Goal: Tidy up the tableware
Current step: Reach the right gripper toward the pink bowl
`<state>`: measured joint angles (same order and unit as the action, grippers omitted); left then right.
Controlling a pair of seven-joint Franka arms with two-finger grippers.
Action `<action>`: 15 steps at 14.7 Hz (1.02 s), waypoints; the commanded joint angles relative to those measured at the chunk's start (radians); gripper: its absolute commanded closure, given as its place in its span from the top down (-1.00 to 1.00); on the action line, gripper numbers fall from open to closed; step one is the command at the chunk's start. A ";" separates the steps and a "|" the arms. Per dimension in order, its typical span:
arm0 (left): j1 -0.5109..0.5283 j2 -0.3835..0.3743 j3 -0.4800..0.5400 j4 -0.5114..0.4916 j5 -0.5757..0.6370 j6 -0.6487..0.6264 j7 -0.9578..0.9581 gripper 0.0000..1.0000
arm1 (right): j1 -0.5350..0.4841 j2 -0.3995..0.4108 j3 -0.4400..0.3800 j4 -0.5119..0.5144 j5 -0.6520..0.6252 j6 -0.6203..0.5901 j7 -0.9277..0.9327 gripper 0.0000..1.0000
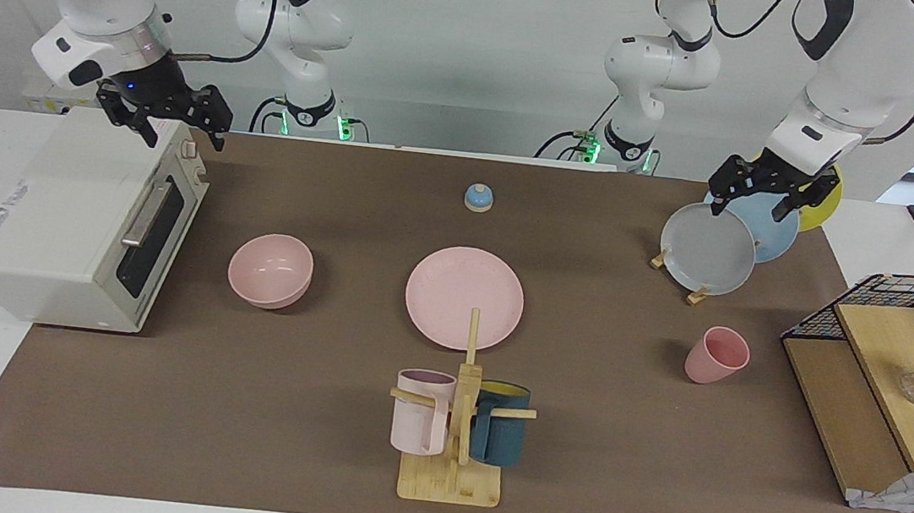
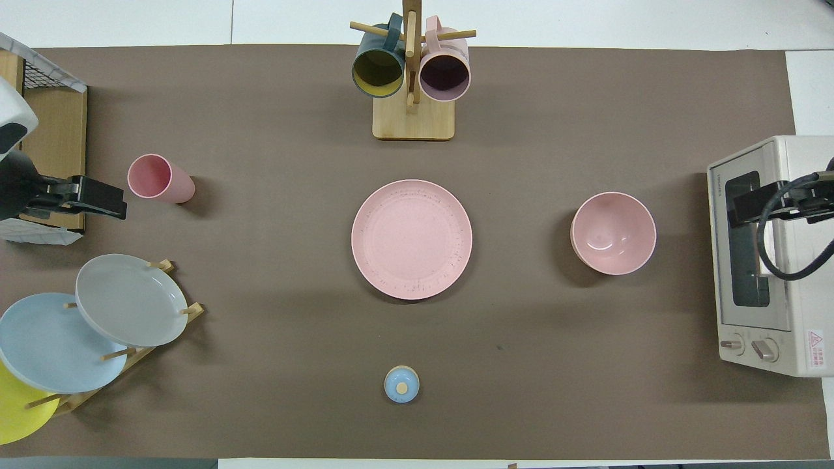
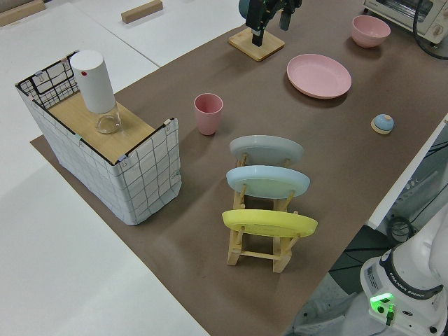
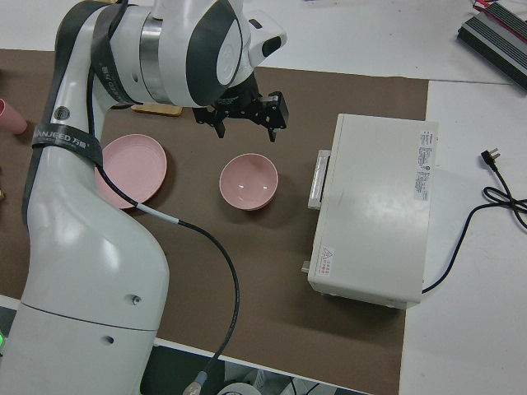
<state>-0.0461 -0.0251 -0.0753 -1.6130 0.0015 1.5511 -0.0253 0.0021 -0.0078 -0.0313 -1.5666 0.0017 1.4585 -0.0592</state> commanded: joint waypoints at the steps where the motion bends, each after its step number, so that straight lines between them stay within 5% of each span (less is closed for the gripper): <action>1: 0.002 -0.016 0.003 -0.008 -0.008 -0.008 -0.010 1.00 | -0.016 -0.009 0.010 -0.006 0.021 -0.003 -0.028 1.00; 4: 0.002 -0.018 0.003 -0.008 -0.008 -0.009 -0.008 1.00 | -0.011 -0.008 0.057 -0.015 0.023 0.044 -0.013 1.00; 9: -0.001 -0.016 0.003 -0.008 -0.008 -0.005 -0.013 1.00 | -0.010 0.026 0.246 -0.270 0.026 0.453 0.168 1.00; 12: -0.006 -0.018 0.003 -0.008 -0.008 -0.006 -0.013 1.00 | 0.009 0.038 0.268 -0.462 0.026 0.684 0.171 1.00; 15: -0.006 -0.018 0.003 -0.008 -0.008 -0.005 -0.012 1.00 | 0.003 0.042 0.268 -0.552 0.026 0.741 0.131 1.00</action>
<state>-0.0463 -0.0251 -0.0767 -1.6130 0.0015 1.5511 -0.0258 0.0193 0.0697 0.2350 -2.0444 0.0170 2.1621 0.1083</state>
